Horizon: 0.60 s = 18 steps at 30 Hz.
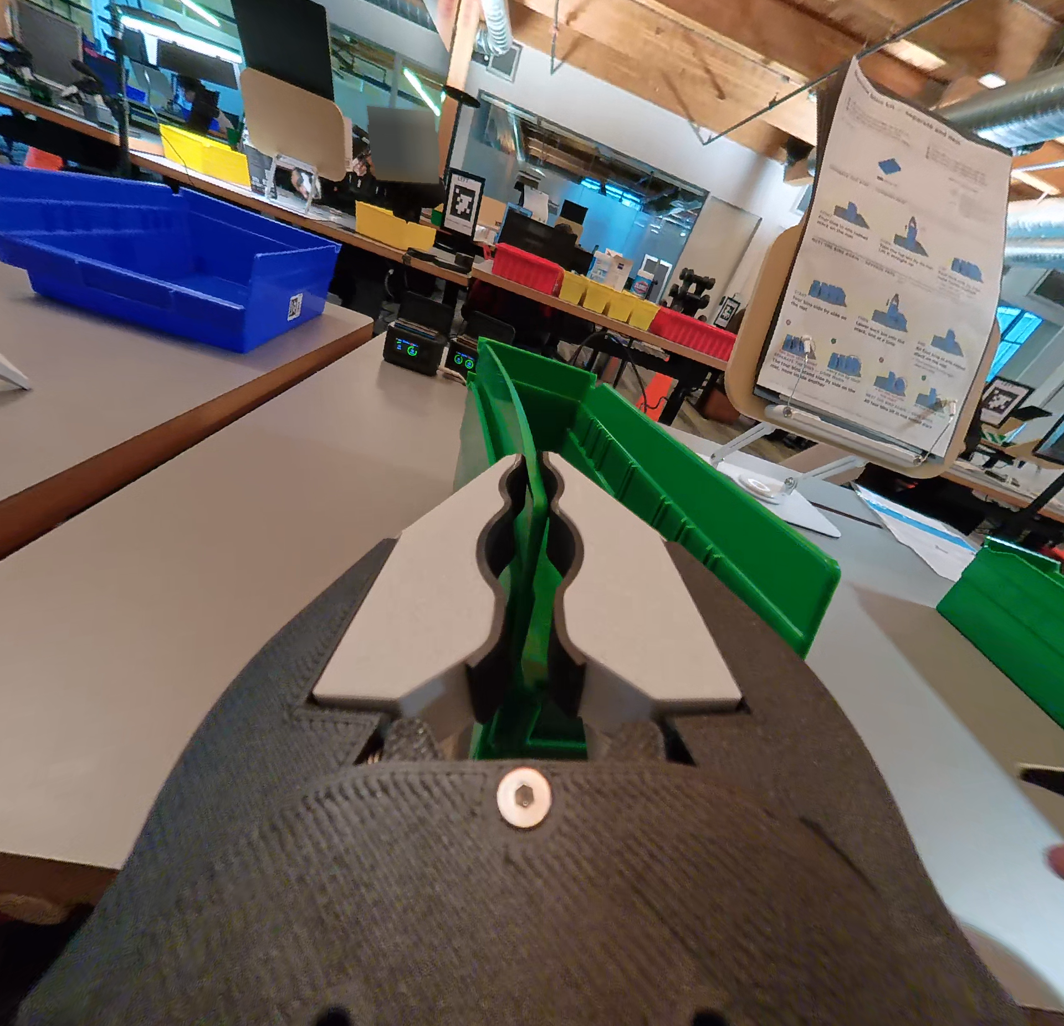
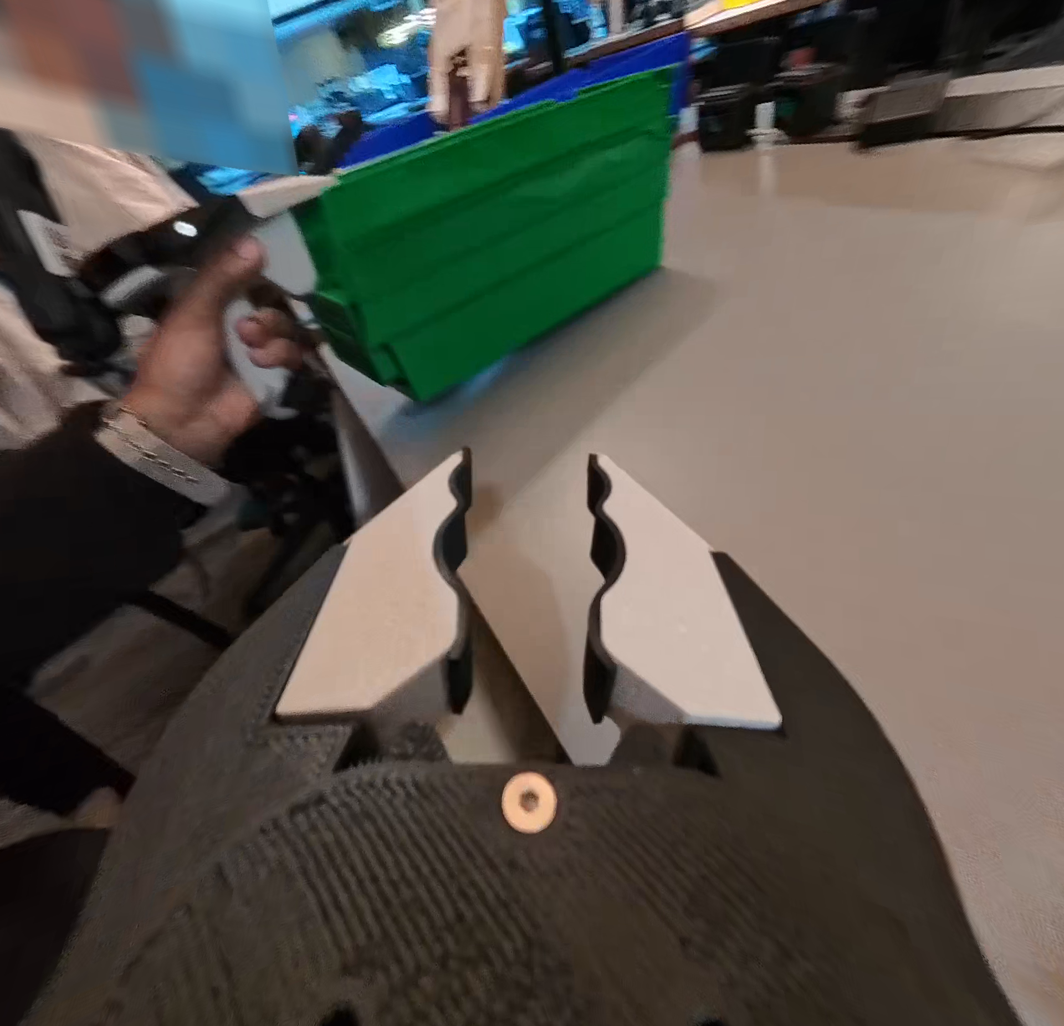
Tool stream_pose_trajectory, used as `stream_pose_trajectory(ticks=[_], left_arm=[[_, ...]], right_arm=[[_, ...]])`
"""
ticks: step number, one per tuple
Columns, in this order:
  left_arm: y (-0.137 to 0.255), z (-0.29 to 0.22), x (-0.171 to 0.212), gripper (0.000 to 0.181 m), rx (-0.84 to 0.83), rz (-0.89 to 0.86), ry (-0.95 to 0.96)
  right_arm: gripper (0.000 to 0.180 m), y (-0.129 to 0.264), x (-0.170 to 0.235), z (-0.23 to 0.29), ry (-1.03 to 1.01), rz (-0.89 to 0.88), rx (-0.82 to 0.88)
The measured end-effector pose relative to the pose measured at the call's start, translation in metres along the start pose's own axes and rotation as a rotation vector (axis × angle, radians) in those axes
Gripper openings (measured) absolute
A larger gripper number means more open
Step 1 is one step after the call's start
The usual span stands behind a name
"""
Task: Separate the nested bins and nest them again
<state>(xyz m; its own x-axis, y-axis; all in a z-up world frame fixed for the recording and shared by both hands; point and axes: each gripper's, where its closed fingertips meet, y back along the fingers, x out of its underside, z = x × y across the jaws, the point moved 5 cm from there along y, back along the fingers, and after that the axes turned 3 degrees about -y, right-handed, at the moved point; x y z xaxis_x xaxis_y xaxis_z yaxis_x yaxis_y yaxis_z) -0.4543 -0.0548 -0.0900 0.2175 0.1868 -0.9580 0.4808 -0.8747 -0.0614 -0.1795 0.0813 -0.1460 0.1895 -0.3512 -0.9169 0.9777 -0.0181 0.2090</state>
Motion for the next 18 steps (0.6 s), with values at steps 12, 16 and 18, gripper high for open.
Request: stream_pose_trajectory(ticks=[12, 16, 18], left_arm=[[0.006, 0.003, 0.001, 0.0, 0.001, -0.02, 0.038], [0.007, 0.009, 0.0, 0.0, 0.02, -0.034, 0.057], [0.006, 0.008, -0.001, 0.0, 0.029, -0.042, 0.051]], right_arm=[[0.036, -0.149, -0.049, 0.063, -0.338, -0.03, -0.234], [0.043, -0.156, -0.046, 0.061, -0.283, -0.016, -0.212], [0.042, -0.156, -0.046, 0.06, -0.265, -0.003, -0.197]])
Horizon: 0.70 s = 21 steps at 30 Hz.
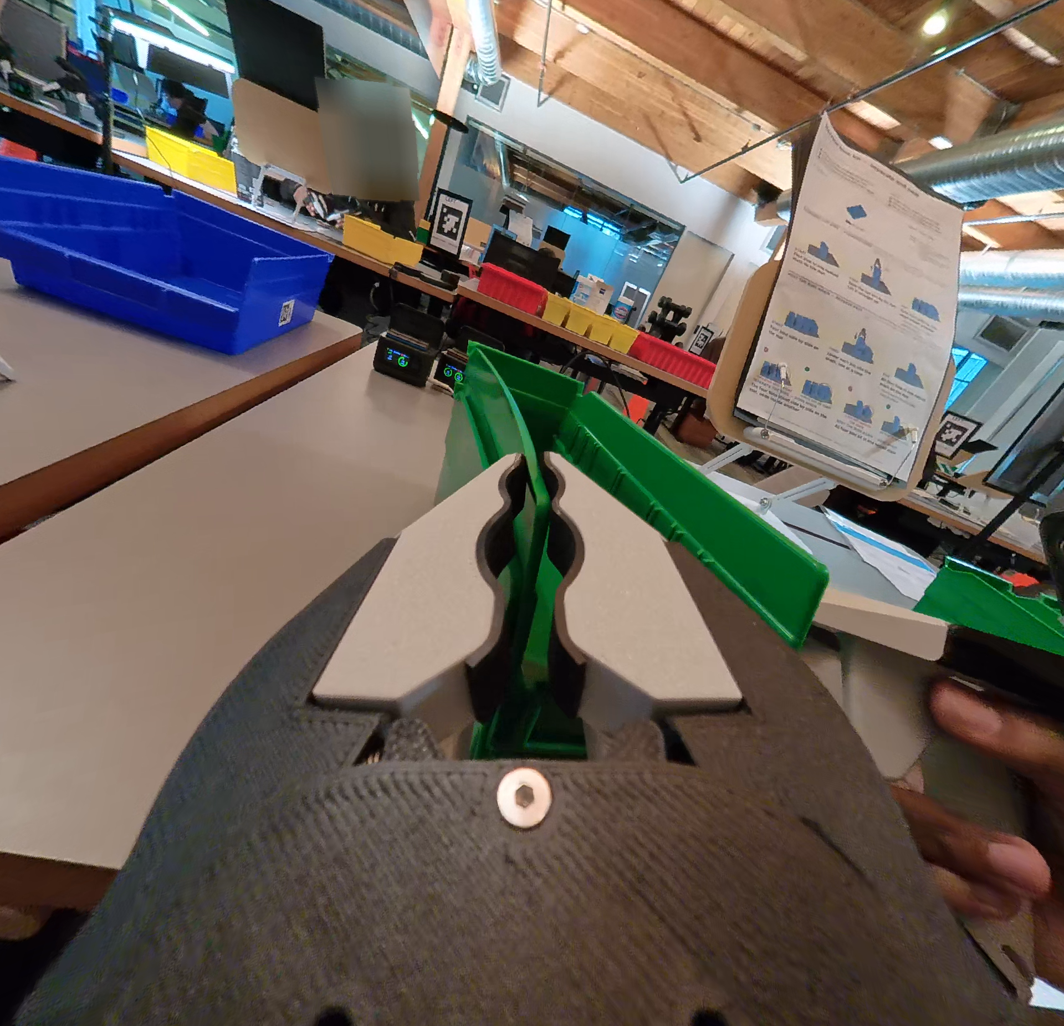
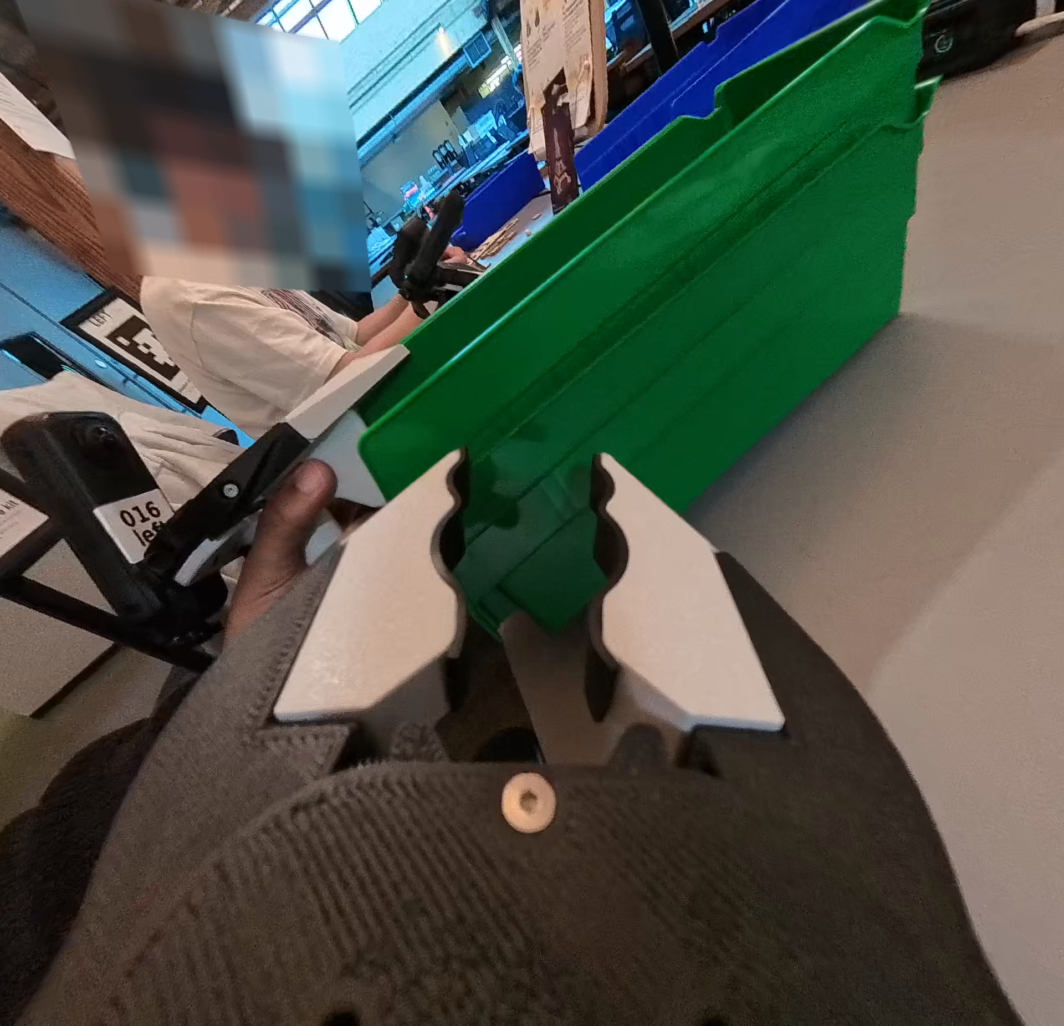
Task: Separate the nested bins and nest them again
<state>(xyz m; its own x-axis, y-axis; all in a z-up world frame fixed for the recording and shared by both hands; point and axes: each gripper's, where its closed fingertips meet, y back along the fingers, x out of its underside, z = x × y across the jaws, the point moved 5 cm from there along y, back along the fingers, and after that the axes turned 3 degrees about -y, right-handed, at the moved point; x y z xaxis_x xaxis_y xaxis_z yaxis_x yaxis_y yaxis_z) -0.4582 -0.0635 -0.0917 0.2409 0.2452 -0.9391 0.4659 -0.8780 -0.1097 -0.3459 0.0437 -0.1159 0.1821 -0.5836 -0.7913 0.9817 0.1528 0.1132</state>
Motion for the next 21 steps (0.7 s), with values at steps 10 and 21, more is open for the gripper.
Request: stream_pose_trajectory(ticks=[10, 21], left_arm=[[0.001, -0.005, -0.007, 0.0, 0.027, -0.062, 0.027], [0.004, -0.001, -0.012, 0.0, 0.045, -0.091, 0.094]], right_arm=[[0.026, 0.003, -0.004, 0.008, 0.065, 0.064, 0.02], [0.024, 0.003, -0.009, 0.016, 0.054, 0.109, 0.056]])
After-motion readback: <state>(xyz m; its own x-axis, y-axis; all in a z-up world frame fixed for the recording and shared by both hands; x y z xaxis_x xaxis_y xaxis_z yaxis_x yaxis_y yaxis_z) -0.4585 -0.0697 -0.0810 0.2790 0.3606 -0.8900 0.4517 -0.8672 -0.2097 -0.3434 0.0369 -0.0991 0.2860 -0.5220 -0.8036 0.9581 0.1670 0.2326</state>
